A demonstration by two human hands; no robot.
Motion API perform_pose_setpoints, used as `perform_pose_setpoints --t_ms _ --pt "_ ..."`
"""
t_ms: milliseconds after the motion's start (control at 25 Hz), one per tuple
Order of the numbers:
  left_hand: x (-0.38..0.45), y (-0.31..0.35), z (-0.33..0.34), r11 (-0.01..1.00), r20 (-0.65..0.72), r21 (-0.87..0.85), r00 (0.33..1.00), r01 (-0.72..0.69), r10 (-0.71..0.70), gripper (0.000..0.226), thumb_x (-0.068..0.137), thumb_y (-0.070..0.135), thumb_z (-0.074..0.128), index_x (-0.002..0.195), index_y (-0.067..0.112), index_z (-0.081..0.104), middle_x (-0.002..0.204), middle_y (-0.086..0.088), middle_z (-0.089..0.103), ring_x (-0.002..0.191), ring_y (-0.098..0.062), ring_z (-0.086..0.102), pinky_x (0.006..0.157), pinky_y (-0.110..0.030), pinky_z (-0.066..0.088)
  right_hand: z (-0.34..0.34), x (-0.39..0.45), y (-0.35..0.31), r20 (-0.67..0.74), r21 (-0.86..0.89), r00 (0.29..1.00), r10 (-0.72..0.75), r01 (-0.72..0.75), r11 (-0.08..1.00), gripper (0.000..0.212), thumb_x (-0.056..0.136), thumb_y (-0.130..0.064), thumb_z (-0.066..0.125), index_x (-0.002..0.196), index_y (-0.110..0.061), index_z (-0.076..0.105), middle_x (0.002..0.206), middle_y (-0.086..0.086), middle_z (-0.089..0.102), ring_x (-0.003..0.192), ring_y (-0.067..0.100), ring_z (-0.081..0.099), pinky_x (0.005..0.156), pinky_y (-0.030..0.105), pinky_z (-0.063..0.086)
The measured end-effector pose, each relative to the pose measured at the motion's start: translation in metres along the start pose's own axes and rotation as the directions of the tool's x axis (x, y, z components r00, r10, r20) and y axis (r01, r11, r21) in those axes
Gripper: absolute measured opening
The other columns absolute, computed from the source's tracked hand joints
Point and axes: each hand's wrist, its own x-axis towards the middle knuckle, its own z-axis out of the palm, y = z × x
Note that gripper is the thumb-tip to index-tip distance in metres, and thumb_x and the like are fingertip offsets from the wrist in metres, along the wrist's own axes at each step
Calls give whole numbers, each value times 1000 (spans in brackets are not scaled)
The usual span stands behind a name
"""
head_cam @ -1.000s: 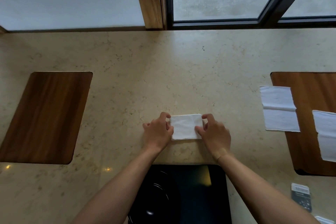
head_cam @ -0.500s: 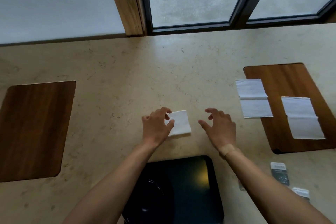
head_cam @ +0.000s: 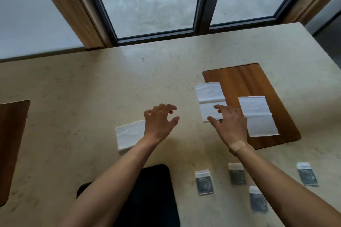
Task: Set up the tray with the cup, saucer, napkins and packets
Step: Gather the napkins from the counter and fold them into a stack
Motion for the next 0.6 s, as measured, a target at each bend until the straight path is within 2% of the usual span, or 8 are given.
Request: perform_pose_setpoints --t_ms 160,360,600 --pt "17 32 28 1000 -10 24 1000 -1 1 30 84 46 64 112 36 62 106 13 62 106 -13 55 95 -35 22 -9 24 38 27 -48 1000 -13 14 999 43 86 -50 60 122 -27 58 125 4 61 116 31 46 86 46 42" --pt "43 54 54 997 -40 71 999 9 -7 30 81 42 69 109 30 66 103 8 66 100 -17 59 95 -41 28 -7 58 65 122 -101 992 -25 37 994 44 89 -50 56 126 -28 52 129 4 56 118 31 45 88 46 42" --pt "74 64 81 984 -29 179 999 -16 22 34 77 39 75 109 29 69 108 3 65 102 -19 57 89 -40 28 7 96 77 133 -108 982 -133 148 983 46 82 -45 68 123 -27 60 111 3 64 104 29 49 77 45 50"
